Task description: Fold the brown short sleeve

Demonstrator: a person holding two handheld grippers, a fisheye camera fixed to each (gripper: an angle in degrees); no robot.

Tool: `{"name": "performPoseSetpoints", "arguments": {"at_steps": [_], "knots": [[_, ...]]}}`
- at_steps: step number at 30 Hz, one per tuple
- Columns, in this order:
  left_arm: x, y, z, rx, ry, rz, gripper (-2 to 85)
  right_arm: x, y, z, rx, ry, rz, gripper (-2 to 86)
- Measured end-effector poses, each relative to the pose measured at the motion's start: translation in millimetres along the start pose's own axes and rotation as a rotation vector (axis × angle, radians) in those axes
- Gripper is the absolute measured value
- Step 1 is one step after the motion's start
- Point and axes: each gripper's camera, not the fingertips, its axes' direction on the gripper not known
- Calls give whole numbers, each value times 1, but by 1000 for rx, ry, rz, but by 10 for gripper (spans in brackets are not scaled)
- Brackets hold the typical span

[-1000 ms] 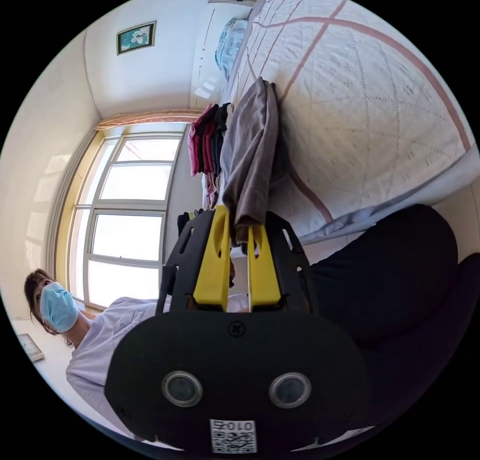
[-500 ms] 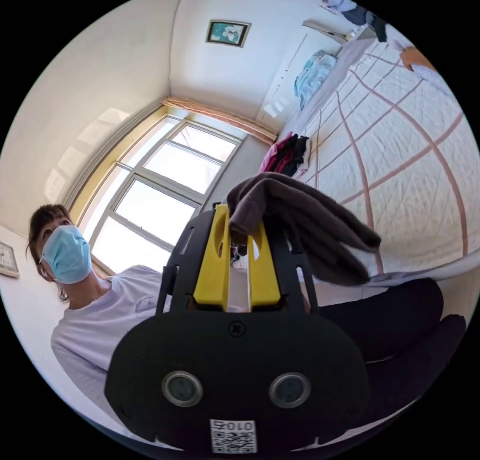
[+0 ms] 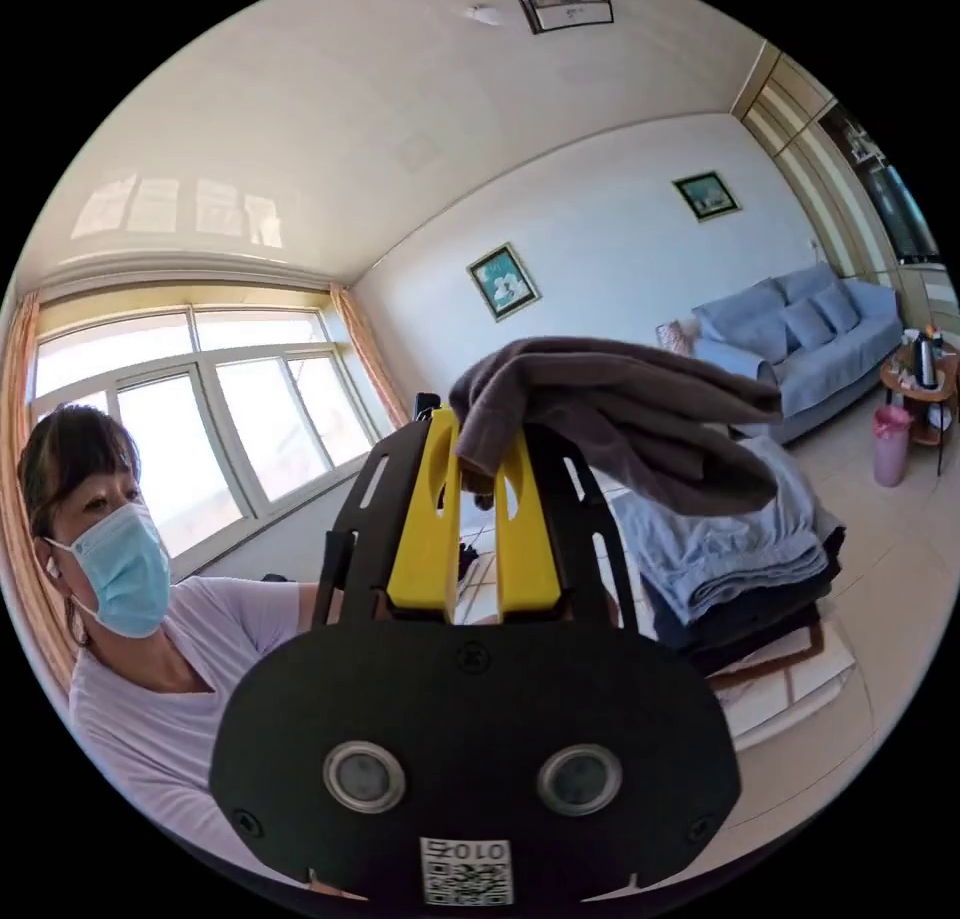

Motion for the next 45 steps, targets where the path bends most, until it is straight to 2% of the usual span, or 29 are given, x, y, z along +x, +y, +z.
{"name": "performPoseSetpoints", "arguments": {"at_steps": [3, 4, 7, 10, 14, 19, 23, 27, 30, 34, 37, 40, 43, 45], "knots": [[-115, -25, 35, -109, 38, -175, 74, 55, 8, 30, -15, 137, 116, 70], [-163, -18, 49, -163, 29, -265, 73, 92, 29, 48, -43, 150, 237, 70], [-260, 40, 73, -210, 20, -529, 71, 181, 116, 90, -100, -38, 605, 73], [-291, 78, 83, -163, 130, -560, 71, 193, 166, 95, -35, -139, 648, 73], [-286, 71, 85, -159, 113, -531, 71, 163, 134, 97, -133, -26, 565, 73], [-267, 23, 94, -179, 103, -469, 75, 130, 105, 98, -148, 3, 552, 74], [-281, 34, 106, -252, 20, -556, 75, 137, 134, 103, -181, 52, 630, 75], [-296, 71, 95, -99, 50, -641, 61, 136, 159, 102, -141, -49, 628, 76], [-290, 85, 84, -44, 31, -649, 49, 123, 162, 92, -136, -7, 572, 74], [-251, 78, 59, 43, -128, -543, 28, 89, 165, 62, -71, 149, 511, 59], [-211, 44, 77, -52, -201, -383, 14, 49, 146, 56, -23, 303, 347, 45], [-186, 18, 123, -146, -179, -275, 6, 32, 112, 86, -80, 361, 206, 43], [-192, 21, 173, -270, -223, -316, 2, 44, 98, 128, -219, 371, 177, 47], [-202, 33, 191, -285, -273, -349, 1, 56, 106, 152, -305, 411, 189, 43]]}}
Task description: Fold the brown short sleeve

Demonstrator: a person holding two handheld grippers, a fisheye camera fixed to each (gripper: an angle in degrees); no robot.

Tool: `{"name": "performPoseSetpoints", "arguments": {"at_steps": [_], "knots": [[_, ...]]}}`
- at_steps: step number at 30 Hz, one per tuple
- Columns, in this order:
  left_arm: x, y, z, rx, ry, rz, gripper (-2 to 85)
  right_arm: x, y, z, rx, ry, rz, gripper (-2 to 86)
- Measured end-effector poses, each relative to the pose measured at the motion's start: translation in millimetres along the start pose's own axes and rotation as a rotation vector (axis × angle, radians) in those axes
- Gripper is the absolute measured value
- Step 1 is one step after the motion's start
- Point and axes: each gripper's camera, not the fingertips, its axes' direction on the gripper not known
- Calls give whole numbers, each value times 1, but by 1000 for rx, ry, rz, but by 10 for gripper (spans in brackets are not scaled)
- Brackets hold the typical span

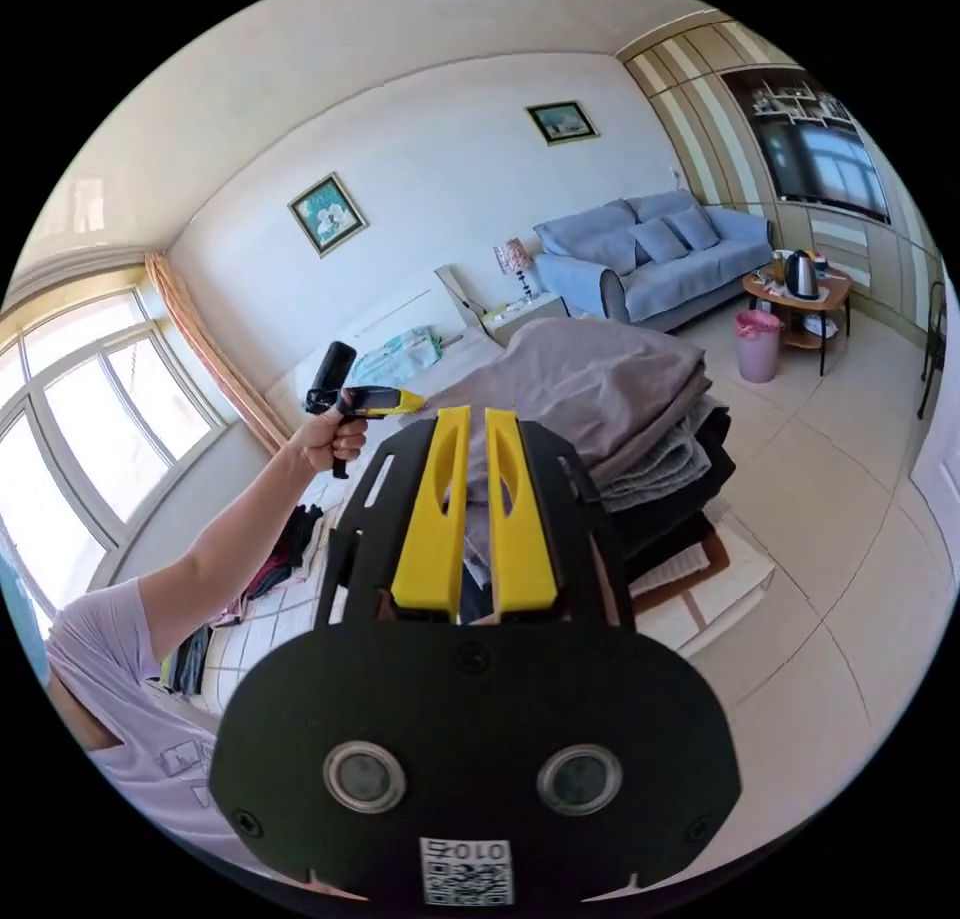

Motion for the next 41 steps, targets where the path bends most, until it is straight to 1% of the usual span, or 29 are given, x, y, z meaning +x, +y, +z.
{"name": "performPoseSetpoints", "arguments": {"at_steps": [1, 4, 6, 8, 10, 12, 14, 16, 17, 19, 20, 22, 23, 24, 25, 26, 27, 28, 29, 30, 31, 32, 33, 34, 35, 37, 39, 41], "knots": [[-6, 6, 9, 29, 18, -17, 0, 5, 5, 18, -48, 41, 17, 38], [-6, 21, 22, 85, 27, -20, 0, 23, 22, 33, 3, -19, 62, 25], [7, 30, 25, 117, 6, 0, -1, 20, 23, 35, 0, -14, 47, 22], [28, 42, 22, 161, -37, 14, -1, 1, 22, 32, -16, 49, -14, 23], [74, 77, 6, 316, -104, 92, 0, -20, 28, 19, 3, 88, -69, 25], [115, 120, -4, 420, -141, 185, 0, -49, 45, -5, 103, 140, -163, 26], [156, 172, -9, 436, -251, 265, 1, -80, 76, -31, 177, 216, -223, 29], [200, 258, -7, 399, -522, 312, 6, -97, 103, -42, 169, 211, -255, 31], [208, 284, -6, 397, -596, 312, 8, -105, 123, -47, 164, 176, -257, 32], [229, 387, -8, 396, -828, 274, 22, -115, 155, -50, 162, 92, -270, 31], [233, 413, -9, 395, -874, 259, 26, -122, 177, -47, 158, 40, -287, 30], [248, 514, -21, 394, -1035, 144, 41, -134, 204, -34, 128, -12, -308, 29], [253, 536, -25, 397, -1072, 123, 44, -143, 219, -22, 104, -51, -331, 29], [266, 572, -34, 389, -1166, 90, 52, -148, 225, -15, 89, -72, -342, 28], [281, 596, -44, 367, -1286, 66, 60, -158, 234, 0, 45, -119, -358, 28], [289, 604, -51, 367, -1347, 58, 64, -168, 238, 14, 5, -181, -372, 28], [306, 616, -65, 386, -1446, 66, 74, -174, 240, 20, -10, -213, -379, 29], [321, 625, -81, 441, -1522, 94, 84, -185, 241, 30, -25, -273, -395, 29], [327, 628, -88, 476, -1555, 105, 89, -198, 242, 37, -23, -322, -421, 28], [333, 630, -102, 521, -1630, 102, 99, -205, 243, 40, -22, -339, -432, 28], [330, 627, -112, 507, -1721, 76, 106, -217, 243, 46, -31, -357, -452, 28], [326, 624, -116, 486, -1767, 59, 109, -228, 243, 50, -45, -368, -474, 28], [314, 615, -122, 399, -1829, 44, 113, -232, 244, 51, -51, -373, -484, 28], [297, 605, -126, 277, -1848, 34, 116, -238, 245, 52, -60, -380, -501, 28], [289, 599, -127, 215, -1842, 43, 118, -241, 248, 50, -64, -386, -515, 28], [263, 581, -128, 31, -1785, 80, 126, -238, 251, 46, -73, -380, -512, 28], [248, 572, -129, -76, -1720, 87, 130, -228, 255, 40, -83, -366, -499, 28], [239, 565, -133, -113, -1690, 81, 132, -210, 258, 36, -98, -331, -462, 28]]}}
